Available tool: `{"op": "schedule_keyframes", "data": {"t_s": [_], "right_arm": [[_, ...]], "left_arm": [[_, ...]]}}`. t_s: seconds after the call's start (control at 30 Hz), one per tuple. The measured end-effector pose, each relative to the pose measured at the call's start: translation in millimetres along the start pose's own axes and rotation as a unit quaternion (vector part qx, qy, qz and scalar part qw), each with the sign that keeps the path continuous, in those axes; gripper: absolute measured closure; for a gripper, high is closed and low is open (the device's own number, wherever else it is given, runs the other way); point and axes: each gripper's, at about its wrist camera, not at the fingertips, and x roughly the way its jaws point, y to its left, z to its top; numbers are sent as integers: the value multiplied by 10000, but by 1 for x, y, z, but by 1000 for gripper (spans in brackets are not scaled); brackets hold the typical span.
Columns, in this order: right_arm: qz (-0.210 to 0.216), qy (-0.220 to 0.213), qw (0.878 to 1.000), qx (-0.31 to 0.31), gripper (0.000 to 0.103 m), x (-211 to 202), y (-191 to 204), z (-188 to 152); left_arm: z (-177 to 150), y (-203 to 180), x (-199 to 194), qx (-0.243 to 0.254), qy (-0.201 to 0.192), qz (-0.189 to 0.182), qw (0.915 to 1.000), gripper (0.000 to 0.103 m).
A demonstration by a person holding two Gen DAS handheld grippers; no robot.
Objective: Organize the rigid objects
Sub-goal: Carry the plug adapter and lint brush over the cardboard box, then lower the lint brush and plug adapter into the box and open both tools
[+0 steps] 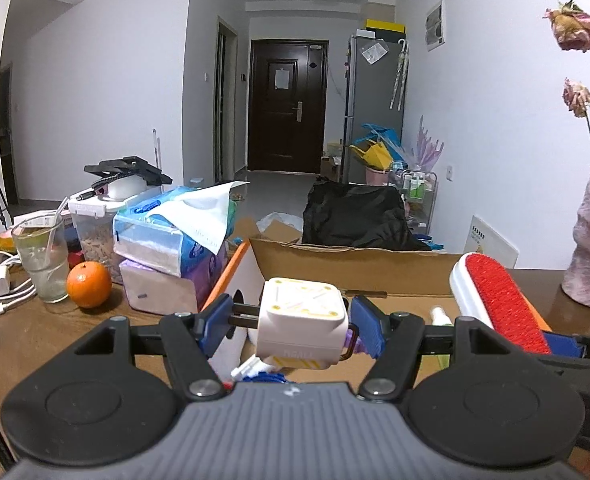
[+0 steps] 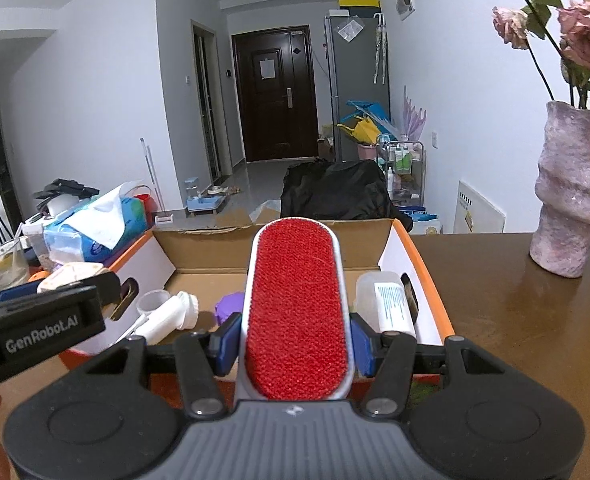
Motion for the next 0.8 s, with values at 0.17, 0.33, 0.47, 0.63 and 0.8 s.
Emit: {"op": "schedule_keyframes", "data": {"t_s": [0.17, 0.33, 0.47, 0.63, 0.8], "right_arm": [[-52, -62, 10000, -30, 48, 11, 1, 10], [-106, -56, 9999, -60, 48, 21, 1, 20], [-137, -8, 9999, -95, 48, 30, 2, 26], [-142, 89, 9997, -176, 48, 42, 4, 32], [-164, 284, 9993, -185, 48, 58, 2, 40]], "left_arm": [[2, -2, 15, 109, 17, 80, 9999, 36], [5, -4, 28, 220, 22, 182, 9996, 36], [7, -7, 39, 311, 15, 276, 9991, 36], [10, -11, 54, 439, 101, 337, 9984, 36], [13, -11, 68, 522, 169, 362, 9978, 36]]}}
